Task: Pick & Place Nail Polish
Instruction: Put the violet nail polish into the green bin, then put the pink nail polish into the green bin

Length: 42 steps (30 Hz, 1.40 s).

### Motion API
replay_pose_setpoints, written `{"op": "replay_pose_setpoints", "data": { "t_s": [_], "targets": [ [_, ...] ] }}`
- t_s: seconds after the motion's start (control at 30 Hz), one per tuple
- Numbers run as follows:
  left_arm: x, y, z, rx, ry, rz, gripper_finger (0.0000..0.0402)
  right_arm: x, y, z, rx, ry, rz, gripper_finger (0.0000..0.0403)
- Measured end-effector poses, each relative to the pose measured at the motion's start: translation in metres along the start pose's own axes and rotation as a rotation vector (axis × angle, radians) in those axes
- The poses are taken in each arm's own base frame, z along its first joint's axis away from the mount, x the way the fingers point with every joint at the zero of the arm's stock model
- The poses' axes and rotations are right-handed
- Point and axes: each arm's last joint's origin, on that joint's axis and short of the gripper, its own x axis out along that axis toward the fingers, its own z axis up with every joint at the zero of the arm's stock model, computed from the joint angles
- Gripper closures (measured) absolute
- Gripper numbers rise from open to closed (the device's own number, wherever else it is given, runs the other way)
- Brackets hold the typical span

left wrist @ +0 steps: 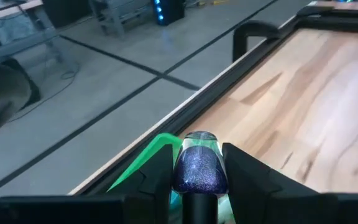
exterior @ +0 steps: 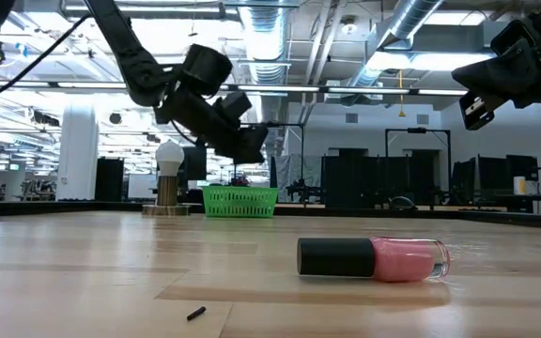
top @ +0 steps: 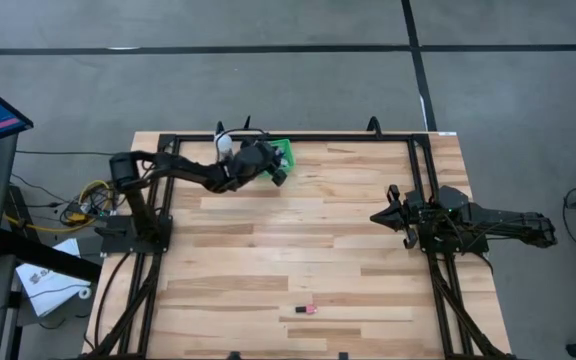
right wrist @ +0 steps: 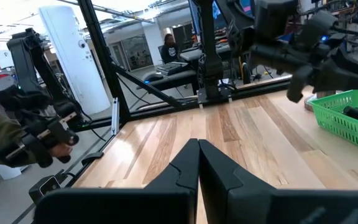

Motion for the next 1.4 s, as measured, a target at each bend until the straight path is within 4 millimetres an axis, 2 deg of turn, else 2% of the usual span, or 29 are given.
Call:
{"op": "replay_pose_setpoints", "data": {
  "t_s": [0.27,0.57,0.83,0.93,1.2,1.3,1.4],
  "targets": [
    [0.009,0.003,-0.013,0.013,0.05,0.043,0.0288,0.0,0.0,0.0,0.0,0.0,0.0,0.0403],
    [0.01,0.009,-0.017,-0.025,0.083,0.059,0.0271,0.0,0.0,0.0,0.0,0.0,0.0,0.0403],
    [0.01,0.009,-0.019,-0.029,0.101,0.059,0.0277,0.0,0.0,0.0,0.0,0.0,0.0,0.0403],
    [0.01,0.008,-0.019,-0.031,0.102,0.024,0.0253,0.0,0.0,0.0,0.0,0.0,0.0,0.0403],
    [0.008,0.008,-0.016,-0.017,0.101,0.006,0.015,0.0,0.0,0.0,0.0,0.0,0.0,0.0403],
    [-0.002,0.003,-0.002,-0.028,0.053,-0.03,0.0131,0.0,0.0,0.0,0.0,0.0,0.0,0.0403],
    [-0.025,-0.009,0.023,-0.045,-0.038,-0.173,0.0127,0.0,0.0,0.0,0.0,0.0,0.0,0.0403]
  ]
}}
